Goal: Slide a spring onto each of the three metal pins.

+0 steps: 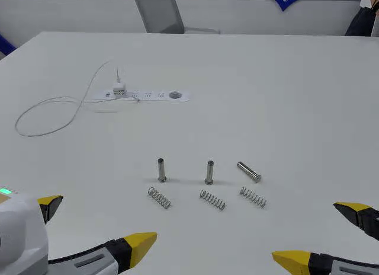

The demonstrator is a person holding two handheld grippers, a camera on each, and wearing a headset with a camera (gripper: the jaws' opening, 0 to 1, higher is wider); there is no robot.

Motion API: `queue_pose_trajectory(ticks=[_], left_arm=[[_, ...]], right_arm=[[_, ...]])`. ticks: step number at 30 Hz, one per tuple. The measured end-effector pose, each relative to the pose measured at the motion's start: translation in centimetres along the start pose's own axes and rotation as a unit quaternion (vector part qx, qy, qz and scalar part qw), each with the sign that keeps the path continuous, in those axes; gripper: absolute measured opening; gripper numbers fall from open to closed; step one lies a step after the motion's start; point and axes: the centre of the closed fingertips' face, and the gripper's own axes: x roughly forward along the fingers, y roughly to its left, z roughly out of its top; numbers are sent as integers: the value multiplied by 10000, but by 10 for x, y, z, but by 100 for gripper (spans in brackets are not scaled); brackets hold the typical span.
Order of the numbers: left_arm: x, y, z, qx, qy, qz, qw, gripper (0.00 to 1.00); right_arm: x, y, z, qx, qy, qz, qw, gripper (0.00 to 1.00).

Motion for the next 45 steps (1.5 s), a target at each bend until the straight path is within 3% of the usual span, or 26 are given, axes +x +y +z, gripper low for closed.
queue_pose_trajectory(ticks=[7,12,21,35,45], left_arm=[[2,-1,2,10,-8,-13,10000,98],[2,-2,1,28,6,-34,10000,98],[3,-2,3,46,-61,-100,9999,98],[7,-10,9,170,-245,-302,9991,99],[15,-16,11,249,-317,-450,9982,99]], right_arm=[[1,-3,2,-6,33,-12,10000,83],[5,-8,6,-17,122,17,9999,71],[19,-16,20,-179,237,76,9995,62],[54,-35,49,-341,334,163,9987,43],[89,-46,55,-456,518,224,9974,34]])
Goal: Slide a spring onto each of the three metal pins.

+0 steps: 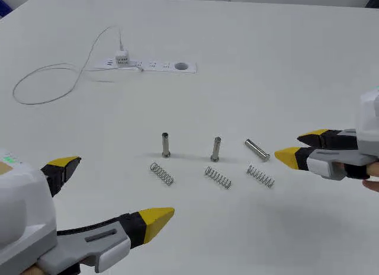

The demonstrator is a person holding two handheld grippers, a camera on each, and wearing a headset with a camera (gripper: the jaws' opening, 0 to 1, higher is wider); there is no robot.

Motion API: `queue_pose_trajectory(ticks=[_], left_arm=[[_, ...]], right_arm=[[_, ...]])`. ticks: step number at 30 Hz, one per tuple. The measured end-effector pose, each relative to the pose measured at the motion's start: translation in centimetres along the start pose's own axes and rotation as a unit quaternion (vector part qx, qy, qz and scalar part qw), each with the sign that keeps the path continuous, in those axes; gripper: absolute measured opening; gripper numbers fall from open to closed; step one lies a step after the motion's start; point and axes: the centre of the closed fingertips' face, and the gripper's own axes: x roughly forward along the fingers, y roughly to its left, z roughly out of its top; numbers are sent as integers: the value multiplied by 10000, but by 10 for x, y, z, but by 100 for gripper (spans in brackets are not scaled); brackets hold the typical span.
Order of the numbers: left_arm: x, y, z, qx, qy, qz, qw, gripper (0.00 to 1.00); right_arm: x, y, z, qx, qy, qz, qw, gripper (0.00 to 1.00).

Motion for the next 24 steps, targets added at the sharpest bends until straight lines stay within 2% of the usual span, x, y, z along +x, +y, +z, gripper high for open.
queue_pose_trajectory(ticks=[10,19,24], left_arm=[[7,-2,-3,49,-69,-80,9999,99],[12,-2,-2,16,-191,-141,9997,98],[16,-2,-4,68,-149,-159,9997,98]], right_arm=[[37,-7,-2,-48,198,74,9998,28],[69,-18,2,169,281,-13,9995,25],[86,-21,-1,151,412,0,9990,23]])
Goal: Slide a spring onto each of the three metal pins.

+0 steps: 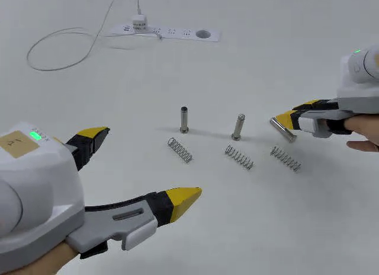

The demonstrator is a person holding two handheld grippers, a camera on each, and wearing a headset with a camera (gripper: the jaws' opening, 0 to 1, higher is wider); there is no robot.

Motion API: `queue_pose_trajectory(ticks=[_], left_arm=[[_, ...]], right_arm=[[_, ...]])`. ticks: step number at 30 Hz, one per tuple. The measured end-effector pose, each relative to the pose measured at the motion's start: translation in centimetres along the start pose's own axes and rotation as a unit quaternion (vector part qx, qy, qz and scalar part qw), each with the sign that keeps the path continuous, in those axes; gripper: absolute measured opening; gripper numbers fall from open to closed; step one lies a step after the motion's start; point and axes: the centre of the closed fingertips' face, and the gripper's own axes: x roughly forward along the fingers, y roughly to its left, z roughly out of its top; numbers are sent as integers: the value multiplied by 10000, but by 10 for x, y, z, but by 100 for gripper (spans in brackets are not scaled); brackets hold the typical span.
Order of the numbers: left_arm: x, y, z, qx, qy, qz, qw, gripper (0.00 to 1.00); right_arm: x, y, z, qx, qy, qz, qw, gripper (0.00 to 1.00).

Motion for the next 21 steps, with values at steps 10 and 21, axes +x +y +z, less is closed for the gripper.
queue_pose_trajectory(ticks=[10,21], left_arm=[[7,-1,-4,-6,87,-56,9999,96],[10,1,-6,-44,149,-36,9999,94]], right_arm=[[22,-2,-8,-37,361,60,9993,19],[30,-3,-15,-61,590,113,9982,15]])
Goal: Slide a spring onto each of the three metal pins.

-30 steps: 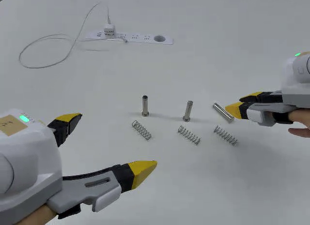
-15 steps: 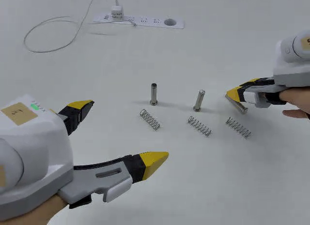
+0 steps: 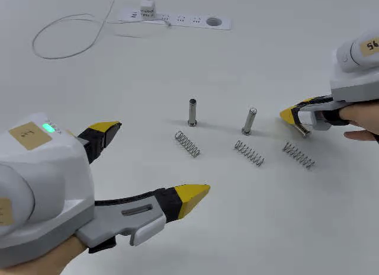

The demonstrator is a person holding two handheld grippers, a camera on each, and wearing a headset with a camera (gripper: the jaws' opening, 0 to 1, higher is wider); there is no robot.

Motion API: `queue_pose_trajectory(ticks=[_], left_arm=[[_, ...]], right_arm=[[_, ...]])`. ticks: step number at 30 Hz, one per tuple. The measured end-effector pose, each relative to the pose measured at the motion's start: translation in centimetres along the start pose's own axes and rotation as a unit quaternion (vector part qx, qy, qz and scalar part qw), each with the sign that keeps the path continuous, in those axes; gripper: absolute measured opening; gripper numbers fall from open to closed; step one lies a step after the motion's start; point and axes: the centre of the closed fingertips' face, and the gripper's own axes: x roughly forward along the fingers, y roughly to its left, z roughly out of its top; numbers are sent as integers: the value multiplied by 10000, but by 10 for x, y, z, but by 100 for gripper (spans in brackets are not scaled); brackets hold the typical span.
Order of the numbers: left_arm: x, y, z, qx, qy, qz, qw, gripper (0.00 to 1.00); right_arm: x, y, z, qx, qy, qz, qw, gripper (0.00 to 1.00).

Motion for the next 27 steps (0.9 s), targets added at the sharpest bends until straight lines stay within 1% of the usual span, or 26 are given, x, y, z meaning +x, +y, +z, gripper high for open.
queue_pose_trajectory(ticks=[3,6,9,12,14,18,19,21,22,27], left_arm=[[0,1,1,11,-5,12,10000,94],[-1,1,2,20,-10,24,10000,93],[-3,2,2,37,14,48,10000,93],[-5,4,1,10,22,106,9999,92],[-6,5,3,-62,-58,134,9999,92],[-6,7,2,-49,-43,151,9999,92],[-6,7,2,-42,-28,142,9999,91],[-6,6,3,-80,-68,112,9999,90],[-7,6,5,-120,-128,121,9998,90],[-8,8,8,-106,-160,174,9997,90]], right_arm=[[2,1,-3,-46,88,1,10000,13],[2,1,-2,-105,65,5,9999,10],[2,1,-3,-142,85,22,9999,10],[2,2,-4,-136,76,6,9999,9],[2,2,-4,-57,58,-5,10000,9],[1,3,-4,18,75,-24,10000,9],[1,4,-4,46,66,-7,10000,8],[-2,5,-2,105,3,-3,9999,8],[-4,5,-1,126,-5,-4,9999,8],[-13,3,7,120,-133,-73,9998,8]])
